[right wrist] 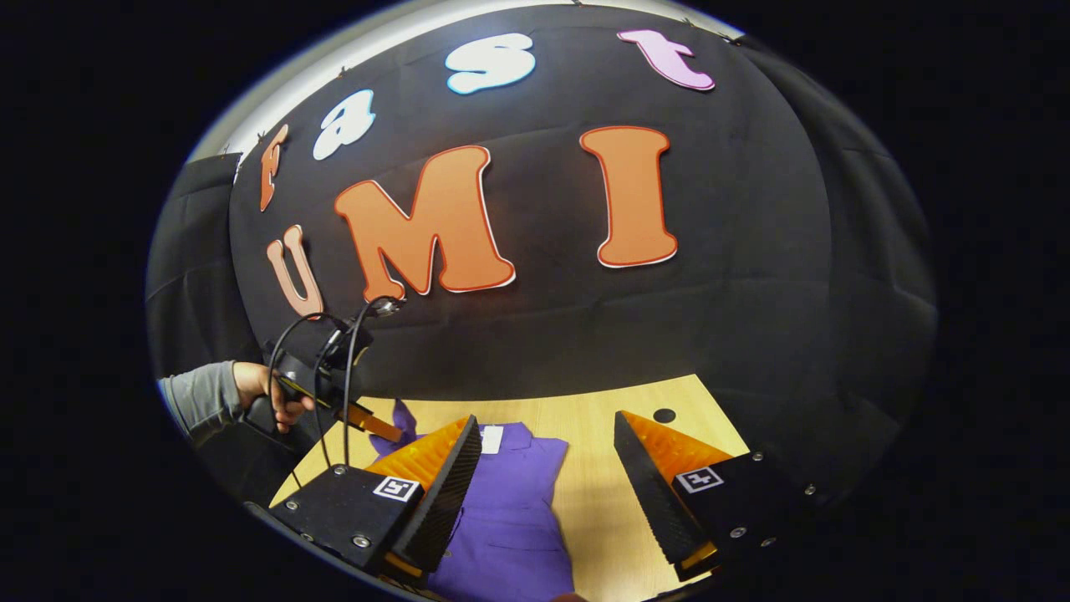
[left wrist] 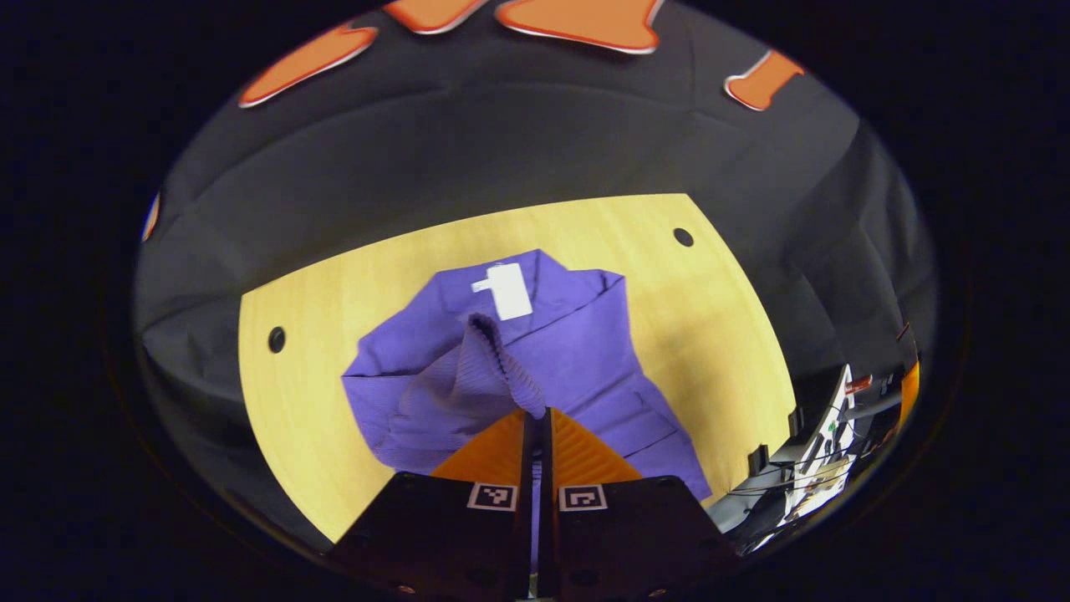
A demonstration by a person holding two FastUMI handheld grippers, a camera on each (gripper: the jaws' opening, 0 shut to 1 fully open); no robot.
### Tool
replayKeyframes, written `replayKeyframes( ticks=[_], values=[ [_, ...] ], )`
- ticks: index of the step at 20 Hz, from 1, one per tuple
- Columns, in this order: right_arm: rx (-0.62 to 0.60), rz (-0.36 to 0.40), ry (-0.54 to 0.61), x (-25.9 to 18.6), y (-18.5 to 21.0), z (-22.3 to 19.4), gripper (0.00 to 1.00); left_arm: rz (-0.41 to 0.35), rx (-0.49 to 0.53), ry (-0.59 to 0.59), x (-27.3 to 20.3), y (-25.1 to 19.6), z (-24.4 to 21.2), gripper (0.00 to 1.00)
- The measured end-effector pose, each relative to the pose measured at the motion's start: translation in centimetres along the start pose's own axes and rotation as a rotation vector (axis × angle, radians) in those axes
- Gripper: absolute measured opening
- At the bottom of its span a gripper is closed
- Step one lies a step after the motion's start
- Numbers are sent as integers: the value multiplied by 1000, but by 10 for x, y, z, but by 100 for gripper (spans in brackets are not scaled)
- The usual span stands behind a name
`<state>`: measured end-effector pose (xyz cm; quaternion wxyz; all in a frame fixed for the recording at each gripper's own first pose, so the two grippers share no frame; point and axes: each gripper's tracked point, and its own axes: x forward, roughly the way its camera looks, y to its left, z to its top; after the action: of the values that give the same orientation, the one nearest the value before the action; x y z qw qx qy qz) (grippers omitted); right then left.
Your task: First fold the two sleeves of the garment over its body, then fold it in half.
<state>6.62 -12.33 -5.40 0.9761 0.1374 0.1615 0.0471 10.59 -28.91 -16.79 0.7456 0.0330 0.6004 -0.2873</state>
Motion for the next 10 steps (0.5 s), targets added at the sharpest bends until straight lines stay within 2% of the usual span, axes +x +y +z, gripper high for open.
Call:
replayKeyframes(
  ticks=[3,7,9,10],
  values=[
    [18,-3,13,-1,-14,-6,95,-17,32,14,25,-38,14,4],
    [23,-10,34,0,-28,-17,95,-14,52,25,60,-62,23,4],
    [19,-17,48,2,-34,-24,95,-42,33,25,65,-74,22,12],
    [17,-19,56,4,-34,-25,96,-59,31,19,64,-78,19,24]
  ],
)
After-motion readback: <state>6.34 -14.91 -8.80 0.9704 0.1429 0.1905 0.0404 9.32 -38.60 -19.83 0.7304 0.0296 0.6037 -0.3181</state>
